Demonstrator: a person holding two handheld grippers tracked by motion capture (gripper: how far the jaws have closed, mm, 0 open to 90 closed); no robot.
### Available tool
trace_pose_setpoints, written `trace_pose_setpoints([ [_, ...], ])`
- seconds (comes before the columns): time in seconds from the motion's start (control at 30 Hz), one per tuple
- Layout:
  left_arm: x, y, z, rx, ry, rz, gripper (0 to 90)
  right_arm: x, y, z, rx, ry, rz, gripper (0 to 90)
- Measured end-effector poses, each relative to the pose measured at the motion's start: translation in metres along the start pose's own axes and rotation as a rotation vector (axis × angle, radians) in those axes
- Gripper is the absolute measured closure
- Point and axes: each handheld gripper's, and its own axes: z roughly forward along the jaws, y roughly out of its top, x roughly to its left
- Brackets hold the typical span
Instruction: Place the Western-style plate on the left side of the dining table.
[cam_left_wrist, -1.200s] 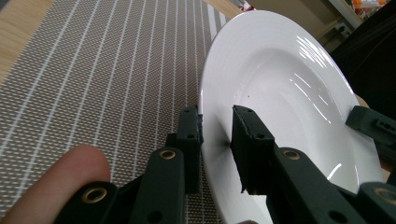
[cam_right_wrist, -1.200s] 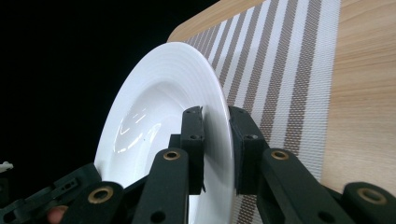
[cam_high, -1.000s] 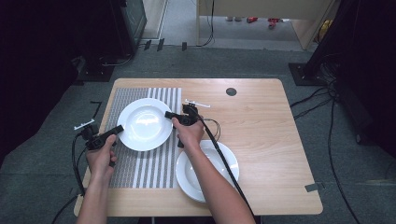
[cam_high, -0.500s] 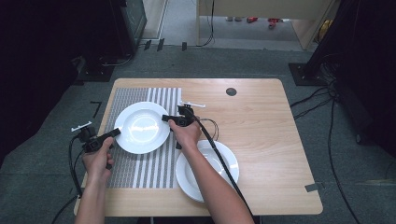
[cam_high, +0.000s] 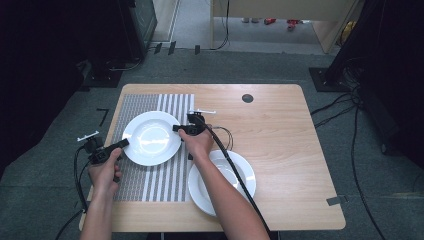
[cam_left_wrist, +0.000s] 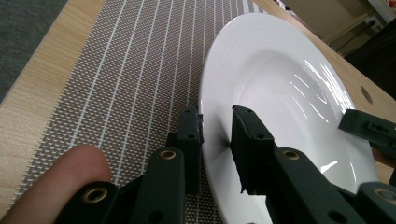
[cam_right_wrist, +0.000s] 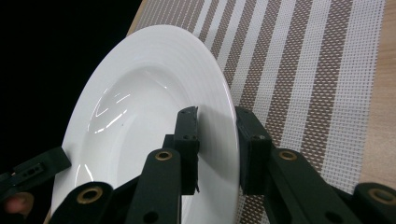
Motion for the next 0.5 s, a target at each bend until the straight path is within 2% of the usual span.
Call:
trace_pose_setpoints([
  [0.2,0.0011,-0.0009,0.002,0.0,0.0,-0.001,72.9,0.0017,-0.0004,0.0042,-0.005,-0.031,-0.034,72.6],
  [0.5,0.0017,-0.0027,0.0045,-0.002,0.005,0.021,70.8,0.0047,-0.001,0.0098,0.003,-0.078,-0.081,70.4],
])
